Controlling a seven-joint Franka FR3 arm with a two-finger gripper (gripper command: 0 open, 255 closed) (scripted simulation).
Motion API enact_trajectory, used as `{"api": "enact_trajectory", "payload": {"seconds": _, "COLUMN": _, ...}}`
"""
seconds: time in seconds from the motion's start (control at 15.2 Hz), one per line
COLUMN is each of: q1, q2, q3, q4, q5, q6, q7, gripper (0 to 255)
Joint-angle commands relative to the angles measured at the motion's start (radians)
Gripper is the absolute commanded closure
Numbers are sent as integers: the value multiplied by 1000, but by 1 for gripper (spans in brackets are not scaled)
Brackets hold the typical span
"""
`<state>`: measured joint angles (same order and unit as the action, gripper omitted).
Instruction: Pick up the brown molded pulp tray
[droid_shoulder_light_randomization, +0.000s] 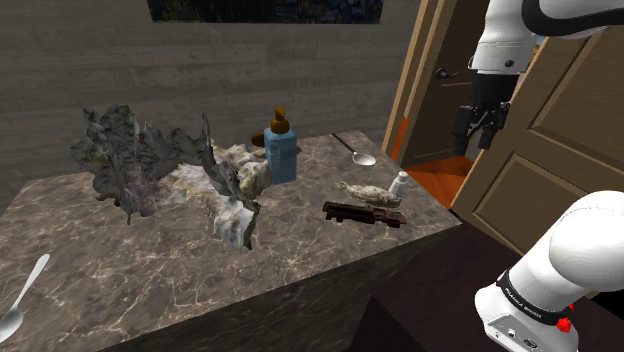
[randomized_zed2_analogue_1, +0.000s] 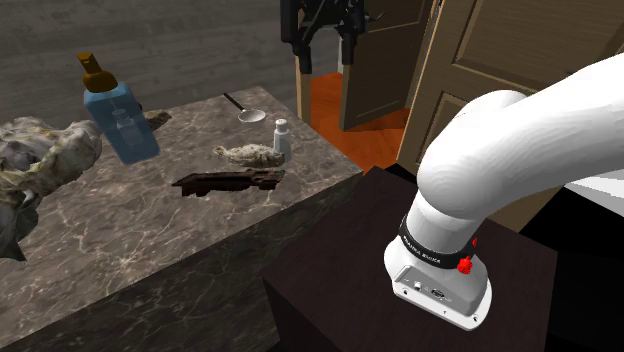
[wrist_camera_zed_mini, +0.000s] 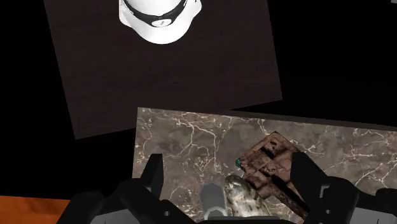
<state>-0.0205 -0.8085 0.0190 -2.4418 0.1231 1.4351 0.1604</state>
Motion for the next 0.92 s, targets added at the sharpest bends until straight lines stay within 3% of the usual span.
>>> {"api": "enact_trajectory", "payload": {"seconds": 0.0, "q1": 0, "q2": 0, "q3": 0, "q4": 0, "q5": 0, "q6": 0, "q7": 0, "gripper": 0}}
{"api": "enact_trajectory", "payload": {"seconds": 0.86, "q1": 178, "q2": 294, "q3": 256, "q4": -50, "q5": -115, "q6": 465, "q7": -153, "gripper": 0}}
